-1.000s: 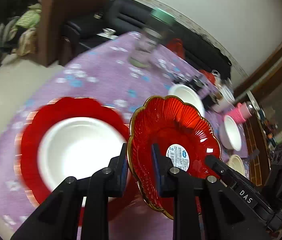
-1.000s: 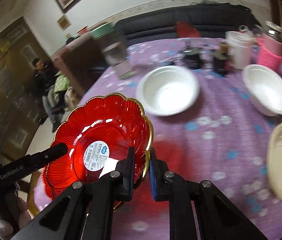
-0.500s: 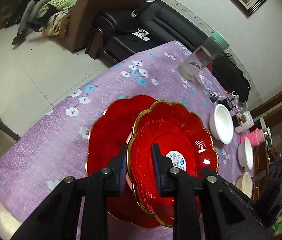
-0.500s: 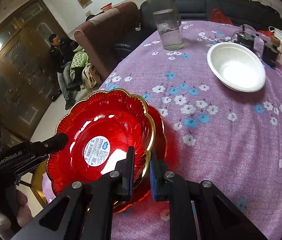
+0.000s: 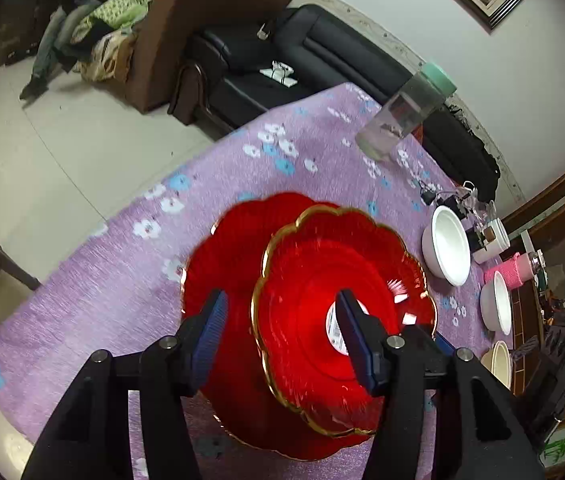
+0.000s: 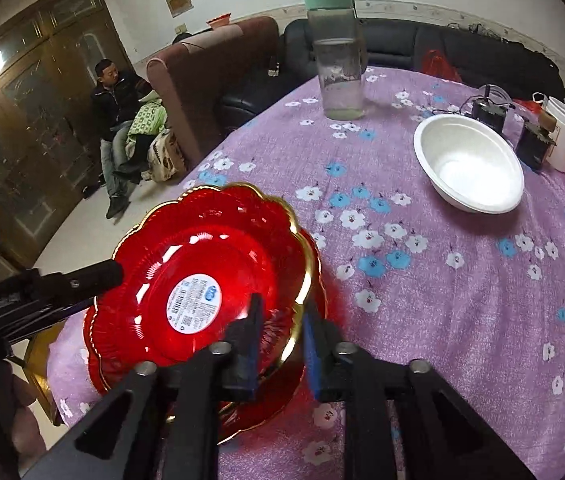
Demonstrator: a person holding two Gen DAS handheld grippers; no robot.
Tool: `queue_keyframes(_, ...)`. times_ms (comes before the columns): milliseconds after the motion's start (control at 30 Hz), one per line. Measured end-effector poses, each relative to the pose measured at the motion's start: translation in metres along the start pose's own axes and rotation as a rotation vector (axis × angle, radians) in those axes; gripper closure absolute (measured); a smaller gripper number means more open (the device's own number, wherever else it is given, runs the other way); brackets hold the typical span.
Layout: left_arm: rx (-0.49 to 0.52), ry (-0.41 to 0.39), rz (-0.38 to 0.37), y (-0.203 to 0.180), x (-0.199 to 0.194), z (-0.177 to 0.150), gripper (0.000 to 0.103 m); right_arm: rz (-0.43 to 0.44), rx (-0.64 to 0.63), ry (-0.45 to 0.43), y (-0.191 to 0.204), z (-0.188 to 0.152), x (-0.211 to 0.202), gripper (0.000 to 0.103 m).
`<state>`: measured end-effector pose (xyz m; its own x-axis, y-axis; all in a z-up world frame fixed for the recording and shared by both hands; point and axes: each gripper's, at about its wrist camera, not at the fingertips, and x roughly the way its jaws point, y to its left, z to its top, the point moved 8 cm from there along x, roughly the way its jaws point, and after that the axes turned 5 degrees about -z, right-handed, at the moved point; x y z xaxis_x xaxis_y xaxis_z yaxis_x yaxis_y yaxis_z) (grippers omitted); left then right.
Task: Organize plates and bowls
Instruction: 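Lower the small red plate onto the stack, open both grippers, then move both grippers to the beige plastic bowl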
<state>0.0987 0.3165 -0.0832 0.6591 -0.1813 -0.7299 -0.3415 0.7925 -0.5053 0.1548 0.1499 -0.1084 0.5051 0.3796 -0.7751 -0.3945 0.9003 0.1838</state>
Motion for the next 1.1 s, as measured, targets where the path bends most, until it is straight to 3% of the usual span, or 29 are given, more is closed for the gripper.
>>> queue_keyframes(33, -0.001, -0.009, 0.009, 0.001, -0.003, 0.001, 0.044, 0.004, -0.005, -0.011, 0.001, 0.001, -0.001, 0.051)
queue_keyframes(100, -0.022, -0.026, 0.008, 0.005, -0.010, 0.001, 0.043, 0.000, -0.020, -0.036, 0.002, 0.002, -0.004, 0.040)
queue_keyframes(300, -0.003, -0.111, 0.014, 0.001, -0.042, -0.006, 0.041, 0.017, 0.013, -0.101, -0.008, 0.003, -0.016, 0.038)
queue_keyframes(567, 0.113, -0.199, -0.003, -0.053, -0.066, -0.033, 0.033, 0.043, 0.096, -0.155, -0.049, -0.023, -0.048, 0.036)
queue_keyframes(833, 0.240, -0.132, -0.076, -0.128, -0.040, -0.072, 0.033, 0.015, 0.193, -0.195, -0.116, -0.067, -0.089, 0.036)
queue_keyframes(1100, 0.333, -0.005, -0.143, -0.183, -0.007, -0.118, 0.033, -0.125, 0.377, -0.218, -0.235, -0.117, -0.145, 0.036)
